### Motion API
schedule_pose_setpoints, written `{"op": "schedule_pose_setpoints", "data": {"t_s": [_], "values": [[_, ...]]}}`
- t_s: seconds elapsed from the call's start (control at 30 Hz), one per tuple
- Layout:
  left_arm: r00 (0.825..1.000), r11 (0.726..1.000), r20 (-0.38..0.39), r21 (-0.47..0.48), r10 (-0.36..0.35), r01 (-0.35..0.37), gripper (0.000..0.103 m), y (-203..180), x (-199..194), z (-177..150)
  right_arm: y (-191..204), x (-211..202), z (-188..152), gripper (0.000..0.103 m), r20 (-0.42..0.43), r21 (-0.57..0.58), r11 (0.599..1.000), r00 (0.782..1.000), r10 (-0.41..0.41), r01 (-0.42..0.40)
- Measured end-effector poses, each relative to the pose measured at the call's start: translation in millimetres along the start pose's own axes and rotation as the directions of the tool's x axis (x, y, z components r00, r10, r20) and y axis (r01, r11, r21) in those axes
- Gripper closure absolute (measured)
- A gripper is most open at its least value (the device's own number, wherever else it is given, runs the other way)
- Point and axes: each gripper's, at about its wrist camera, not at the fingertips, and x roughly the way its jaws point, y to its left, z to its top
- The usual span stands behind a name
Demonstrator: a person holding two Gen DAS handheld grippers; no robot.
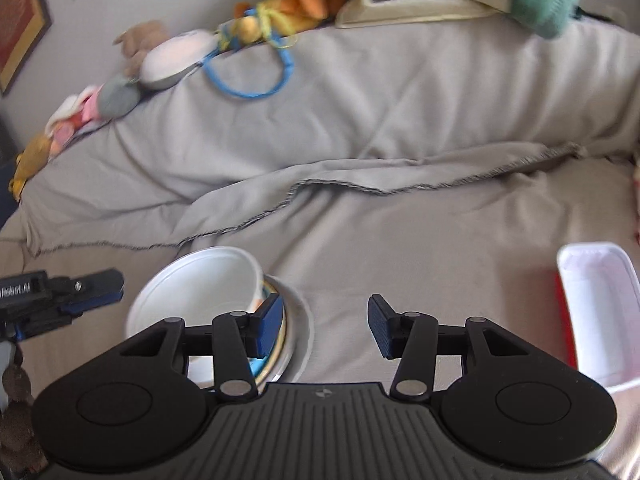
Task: Organize plates and bowls
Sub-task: 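Move both tools to the red-and-white tray and close them on its rim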
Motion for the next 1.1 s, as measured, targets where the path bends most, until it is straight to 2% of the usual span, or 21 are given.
{"op": "schedule_pose_setpoints", "data": {"t_s": [0.13, 0.33, 0.53, 0.67, 0.77, 0.87, 0.97, 1.1], "values": [[0.995, 0.998, -0.072, 0.0, 0.062, -0.062, 0.077, -4.1, 13.2, -15.9, -3.5, 7.6, -8.2, 0.055, -0.019, 0.012, 0.998, 0.998, 0.067, -0.067], [0.99, 0.994, -0.088, 0.003, 0.112, -0.112, 0.077, 2.0, 12.2, -23.5, 19.4, 34.8, -9.5, 0.055, -0.055, 0.017, 0.989, 0.988, 0.147, -0.146], [0.995, 0.997, -0.063, -0.019, 0.077, -0.079, 0.077, 4.2, 4.8, -22.3, 34.1, 51.0, -11.1, 0.055, -0.092, -0.026, 0.991, 0.987, 0.129, -0.132], [0.999, 0.999, 0.009, 0.016, 0.03, -0.03, 0.077, -16.4, -6.7, -21.3, 18.5, 26.3, -6.3, 0.055, -0.032, -0.017, 0.988, 0.987, 0.156, -0.156], [0.999, 0.997, -0.001, 0.062, -0.034, 0.034, 0.077, -44.3, 2.8, -24.5, -11.7, 5.2, 1.4, 0.055, 0.025, 0.001, 0.995, 0.995, 0.095, -0.095], [0.989, 0.99, -0.114, 0.088, -0.098, 0.109, 0.077, -75.6, 36.8, -33.9, -60.0, -8.6, 8.9, 0.055, 0.047, 0.043, 0.999, 0.998, -0.032, 0.03], [0.956, 0.977, -0.249, 0.101, -0.156, 0.186, 0.077, -108.0, 84.8, -49.7, -133.0, -21.8, 13.1, 0.055, 0.033, 0.17, 0.967, 0.98, -0.197, 0.189], [0.903, 0.957, -0.375, 0.112, -0.21, 0.269, 0.077, -153.6, 153.4, -74.4, -221.6, -30.6, 6.1, 0.055, -0.013, 0.335, 0.896, 0.952, -0.304, 0.291]]}}
